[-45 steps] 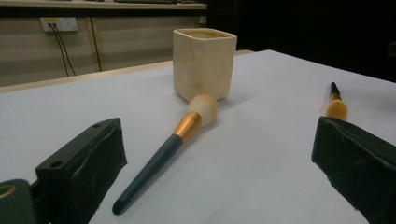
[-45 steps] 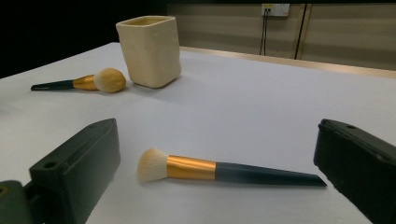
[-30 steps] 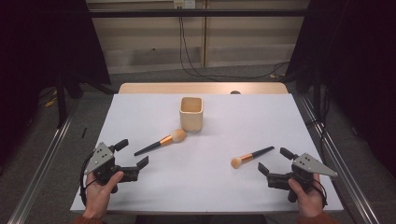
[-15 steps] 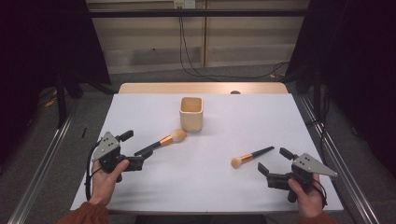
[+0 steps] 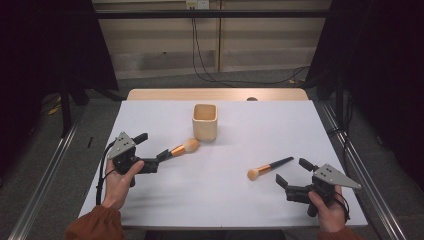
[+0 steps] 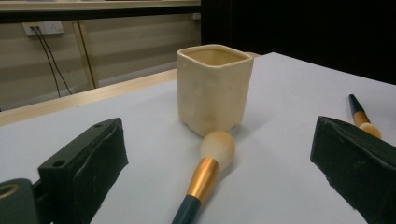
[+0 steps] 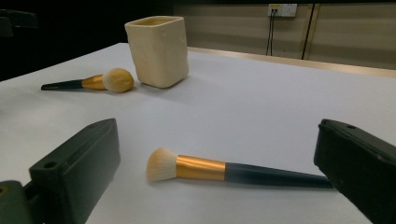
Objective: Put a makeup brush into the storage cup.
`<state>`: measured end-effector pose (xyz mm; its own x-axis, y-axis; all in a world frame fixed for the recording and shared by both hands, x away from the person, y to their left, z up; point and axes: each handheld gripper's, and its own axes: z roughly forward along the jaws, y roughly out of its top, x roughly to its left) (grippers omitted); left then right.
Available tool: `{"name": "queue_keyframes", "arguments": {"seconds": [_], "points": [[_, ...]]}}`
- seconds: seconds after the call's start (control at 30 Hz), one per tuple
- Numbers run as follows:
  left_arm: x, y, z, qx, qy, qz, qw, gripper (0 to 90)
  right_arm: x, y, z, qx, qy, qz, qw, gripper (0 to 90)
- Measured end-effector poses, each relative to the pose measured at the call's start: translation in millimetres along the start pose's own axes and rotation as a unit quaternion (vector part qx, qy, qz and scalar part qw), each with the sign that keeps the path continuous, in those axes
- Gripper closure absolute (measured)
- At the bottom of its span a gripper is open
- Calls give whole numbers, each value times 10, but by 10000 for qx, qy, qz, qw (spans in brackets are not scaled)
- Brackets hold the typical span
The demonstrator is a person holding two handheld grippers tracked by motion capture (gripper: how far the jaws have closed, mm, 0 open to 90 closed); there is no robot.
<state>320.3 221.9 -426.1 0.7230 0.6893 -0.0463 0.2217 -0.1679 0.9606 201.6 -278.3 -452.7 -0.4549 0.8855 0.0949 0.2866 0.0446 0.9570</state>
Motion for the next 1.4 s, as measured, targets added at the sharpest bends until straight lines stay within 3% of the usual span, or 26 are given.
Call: {"name": "queue_keyframes", "arguments": {"seconds": [0.13,0.23,0.3,0.4,0.5,0.67,0.93,1.03,1.17,1.4], "points": [[5,33,71,-78,-53,26,10000,33,5,-6,6,43,23,43,10000,2],[23,69,109,-89,21,79,9999,33,8,-4,8,42,51,25,10000,2],[25,93,132,-212,-17,-29,9998,33,10,1,10,5,97,-8,10000,2],[13,134,163,-175,-18,176,9997,33,10,0,6,3,107,22,9999,1],[26,165,201,-215,-64,73,9997,30,5,-1,6,5,80,36,10000,1],[58,224,290,-159,-57,211,9996,29,4,-3,7,24,76,60,10000,1],[77,331,468,-196,-107,216,9995,29,-2,-5,5,22,76,67,9999,1],[109,366,533,-121,-127,345,9993,29,-5,-7,4,34,79,56,9999,1],[171,350,637,-49,-81,314,9995,29,-6,-8,4,54,92,30,9999,1],[219,378,750,370,-162,225,9989,32,-11,-10,7,35,95,66,9999,1]]}}
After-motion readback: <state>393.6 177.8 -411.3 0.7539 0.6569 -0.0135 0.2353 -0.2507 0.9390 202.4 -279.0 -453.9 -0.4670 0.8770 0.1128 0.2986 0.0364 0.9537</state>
